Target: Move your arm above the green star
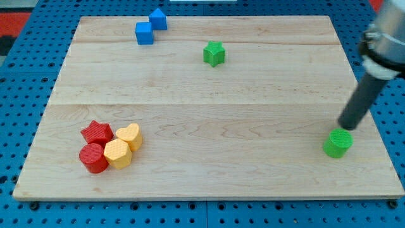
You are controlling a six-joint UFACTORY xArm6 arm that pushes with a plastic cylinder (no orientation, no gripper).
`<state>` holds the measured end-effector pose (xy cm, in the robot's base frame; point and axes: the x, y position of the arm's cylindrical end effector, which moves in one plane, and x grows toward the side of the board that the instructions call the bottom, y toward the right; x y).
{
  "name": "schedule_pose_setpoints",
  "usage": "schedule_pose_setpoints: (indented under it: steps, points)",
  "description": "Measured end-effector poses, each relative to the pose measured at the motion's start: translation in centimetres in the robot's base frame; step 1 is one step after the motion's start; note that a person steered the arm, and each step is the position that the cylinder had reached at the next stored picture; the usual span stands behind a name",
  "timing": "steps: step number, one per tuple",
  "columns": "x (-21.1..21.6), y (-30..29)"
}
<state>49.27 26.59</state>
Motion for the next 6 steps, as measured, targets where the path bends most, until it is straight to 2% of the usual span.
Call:
schedule_pose_setpoints:
  steps: [3,4,6]
  points:
    - [4.4,-1.0]
    - [3.6,-3.7]
    - [-9.5,-6.4]
